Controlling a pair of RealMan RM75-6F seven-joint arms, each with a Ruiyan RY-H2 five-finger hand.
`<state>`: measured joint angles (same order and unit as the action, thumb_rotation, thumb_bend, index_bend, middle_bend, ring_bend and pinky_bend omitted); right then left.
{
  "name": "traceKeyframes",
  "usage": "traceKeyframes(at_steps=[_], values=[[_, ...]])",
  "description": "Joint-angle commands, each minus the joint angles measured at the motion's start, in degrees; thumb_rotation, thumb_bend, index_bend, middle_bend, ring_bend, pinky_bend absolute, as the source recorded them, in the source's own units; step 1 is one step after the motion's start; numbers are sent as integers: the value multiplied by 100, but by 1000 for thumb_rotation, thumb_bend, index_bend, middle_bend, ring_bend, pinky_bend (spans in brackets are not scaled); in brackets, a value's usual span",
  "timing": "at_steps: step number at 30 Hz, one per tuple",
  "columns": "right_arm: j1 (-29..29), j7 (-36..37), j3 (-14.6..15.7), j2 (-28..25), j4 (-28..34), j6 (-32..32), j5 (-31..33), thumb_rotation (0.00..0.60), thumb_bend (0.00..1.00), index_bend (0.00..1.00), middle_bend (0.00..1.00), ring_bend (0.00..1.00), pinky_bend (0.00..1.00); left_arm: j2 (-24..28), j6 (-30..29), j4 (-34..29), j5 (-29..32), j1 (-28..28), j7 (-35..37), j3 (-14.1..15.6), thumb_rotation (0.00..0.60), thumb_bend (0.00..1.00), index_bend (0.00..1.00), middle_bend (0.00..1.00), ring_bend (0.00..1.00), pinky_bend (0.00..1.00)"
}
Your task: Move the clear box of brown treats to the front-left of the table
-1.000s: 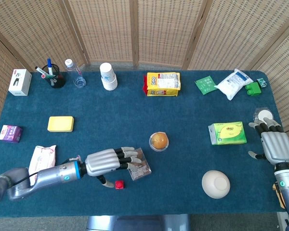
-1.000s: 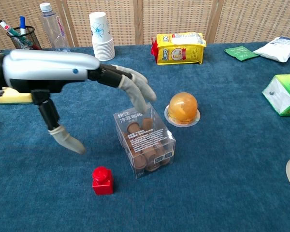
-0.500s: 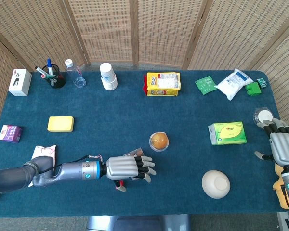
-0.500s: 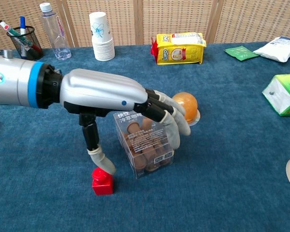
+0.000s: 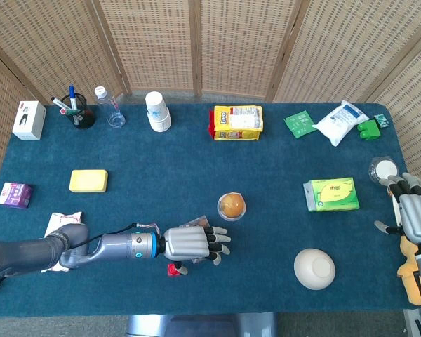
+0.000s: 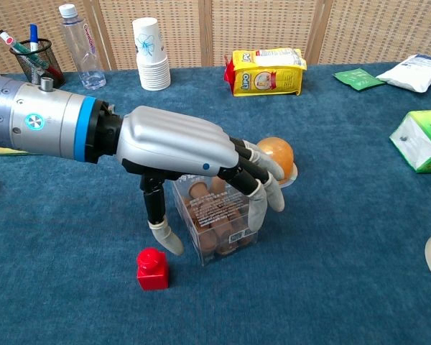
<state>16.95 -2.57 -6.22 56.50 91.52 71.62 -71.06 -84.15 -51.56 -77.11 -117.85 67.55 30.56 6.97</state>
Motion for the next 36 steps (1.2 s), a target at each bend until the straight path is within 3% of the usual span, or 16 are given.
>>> traceKeyframes(at_steps=[1,18,27,36], values=[[-26,41,-23,-16,-5,5,-8,600,12,216,206,94,151,-32,119,22,94,128,12,43,600,162,327,199,38,1],[-101,225,-126,-23,-42,-15,-88,600,12,200,206,94,151,74,276,-24,452,330,-376,276,600,163,435,266,131,113],[-129,281,-169,-31,-35,-10,-123,600,13,192,205,94,150,314,251,-168,553,313,-434,491,600,162,433,285,157,151],[-121,283,-207,-23,1,-21,-188,600,12,184,205,94,150,846,82,-695,709,137,-606,694,600,162,417,292,168,190]])
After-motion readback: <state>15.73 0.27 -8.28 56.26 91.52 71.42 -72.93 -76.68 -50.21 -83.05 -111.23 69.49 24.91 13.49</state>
